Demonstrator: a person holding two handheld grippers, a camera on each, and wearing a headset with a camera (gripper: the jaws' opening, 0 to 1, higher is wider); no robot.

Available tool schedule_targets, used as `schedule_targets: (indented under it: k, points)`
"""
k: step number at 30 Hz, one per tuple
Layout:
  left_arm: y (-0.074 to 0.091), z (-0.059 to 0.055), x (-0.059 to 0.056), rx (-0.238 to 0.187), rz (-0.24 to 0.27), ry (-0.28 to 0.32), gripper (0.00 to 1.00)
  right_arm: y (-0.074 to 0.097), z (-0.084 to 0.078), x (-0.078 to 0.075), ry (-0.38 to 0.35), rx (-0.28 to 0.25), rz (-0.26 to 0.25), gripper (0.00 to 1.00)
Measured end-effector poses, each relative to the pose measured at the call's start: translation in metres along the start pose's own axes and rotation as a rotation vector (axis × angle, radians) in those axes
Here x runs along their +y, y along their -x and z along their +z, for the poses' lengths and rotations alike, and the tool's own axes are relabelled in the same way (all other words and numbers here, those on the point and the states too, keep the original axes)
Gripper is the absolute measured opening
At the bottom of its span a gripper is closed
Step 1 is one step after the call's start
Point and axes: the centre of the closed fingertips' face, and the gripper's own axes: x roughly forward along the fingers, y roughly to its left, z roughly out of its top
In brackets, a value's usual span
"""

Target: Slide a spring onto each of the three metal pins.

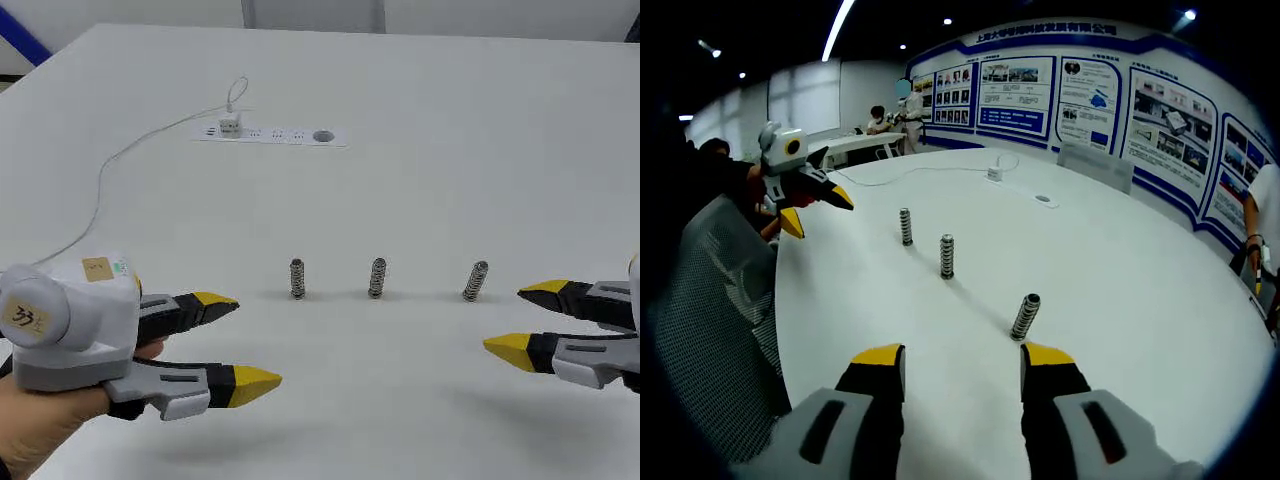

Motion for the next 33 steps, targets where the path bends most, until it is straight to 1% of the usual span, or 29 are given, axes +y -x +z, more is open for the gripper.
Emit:
schedule_targets:
  k: [8,16,22,33]
  points:
    - [0.002,-0.002,0.000,0.001,0.005,0.005,0.62,0.006,-0.002,0.006,0.011,-0.017,0.004,0.54]
    - [0.003,-0.003,0.000,-0.001,0.007,0.011,0.62,0.010,-0.005,0.004,0.009,-0.027,-0.009,0.58]
    - [0.003,-0.007,-0.001,0.003,0.010,0.018,0.63,0.013,-0.007,0.002,0.001,-0.034,-0.019,0.61]
    - [0.003,-0.007,0.001,0.001,0.016,0.024,0.63,0.015,-0.007,0.000,-0.004,-0.050,-0.029,0.66]
